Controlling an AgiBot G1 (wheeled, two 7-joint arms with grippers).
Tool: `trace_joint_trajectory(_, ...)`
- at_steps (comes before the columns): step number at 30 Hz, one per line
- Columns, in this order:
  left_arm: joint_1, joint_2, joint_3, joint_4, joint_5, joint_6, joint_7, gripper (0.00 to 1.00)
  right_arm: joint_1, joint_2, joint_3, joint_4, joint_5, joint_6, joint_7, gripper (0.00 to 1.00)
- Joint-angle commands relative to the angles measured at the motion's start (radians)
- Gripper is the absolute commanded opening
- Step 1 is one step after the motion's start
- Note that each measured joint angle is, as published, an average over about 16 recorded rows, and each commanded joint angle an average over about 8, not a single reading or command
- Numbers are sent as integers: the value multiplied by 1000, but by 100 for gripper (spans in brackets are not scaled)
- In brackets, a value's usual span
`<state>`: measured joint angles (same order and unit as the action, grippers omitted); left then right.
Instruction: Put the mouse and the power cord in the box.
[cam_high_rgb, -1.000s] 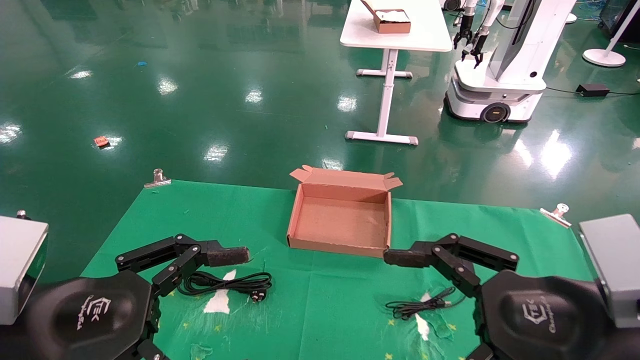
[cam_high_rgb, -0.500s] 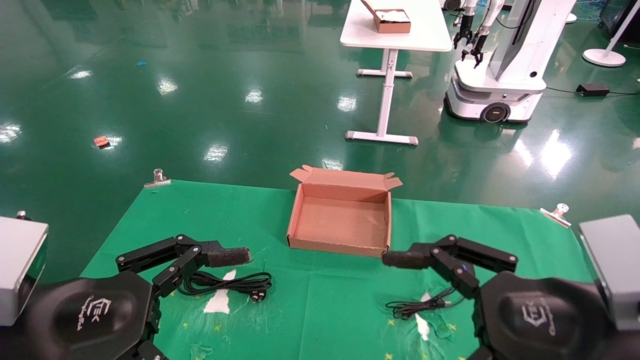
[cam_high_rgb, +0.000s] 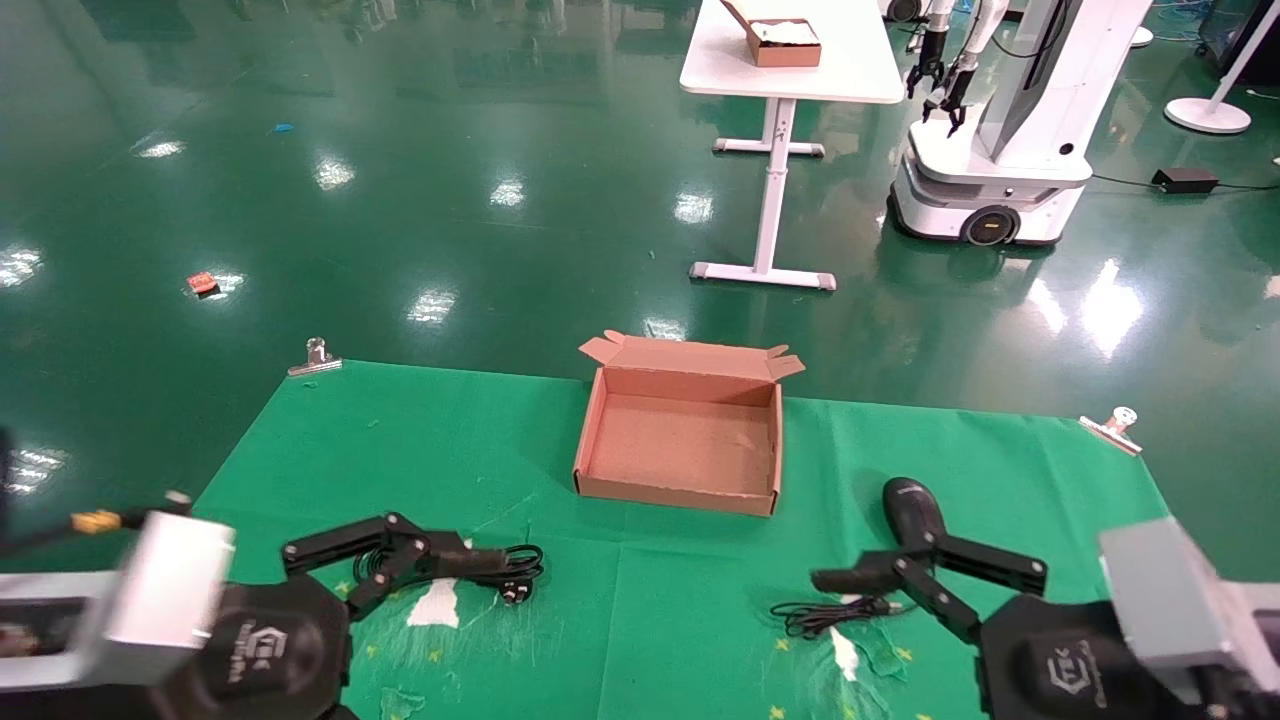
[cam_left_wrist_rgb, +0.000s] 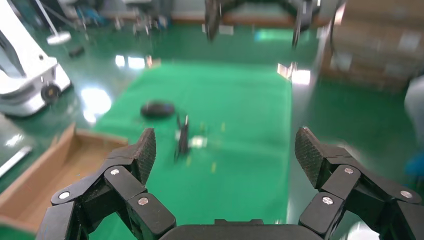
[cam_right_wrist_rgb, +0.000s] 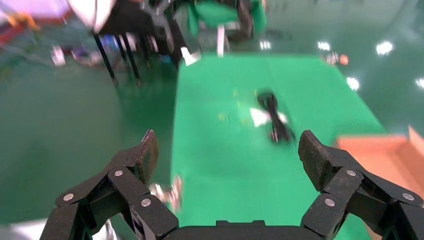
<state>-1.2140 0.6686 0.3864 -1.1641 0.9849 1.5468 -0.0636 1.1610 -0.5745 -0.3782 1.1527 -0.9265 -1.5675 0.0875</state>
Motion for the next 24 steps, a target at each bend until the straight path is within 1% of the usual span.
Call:
trace_joint_trajectory(1,-32,11,22,24,58,12,26,100,17,7,-20,-26,-36,-13,-19,100)
trace_joint_trajectory(4,-97,58,74,108,147,22,80,100,56,7,-70,-100,-105,-15,-81,100)
trace_joint_trajectory(7,-163,112,132,214,234,23,144,100,113,-7,-119,-196,-198,1,-159,100)
trace_joint_trajectory(10,-228,172,187,336,324,13,218,100,184,-40,-162,-300,-311,38,-247,100)
trace_joint_trajectory(13,-288,235,237,467,414,-14,299,100,260,-92,-203,-404,-433,87,-339,100)
trace_joint_trajectory(16,-340,299,276,593,499,-77,374,100,325,-159,-244,-509,-538,137,-426,100)
trace_joint_trajectory(19,-379,360,303,703,568,-173,437,100,376,-231,-282,-621,-621,188,-506,100)
trace_joint_trajectory(24,-420,441,330,845,642,-331,516,100,434,-341,-321,-797,-699,273,-624,100)
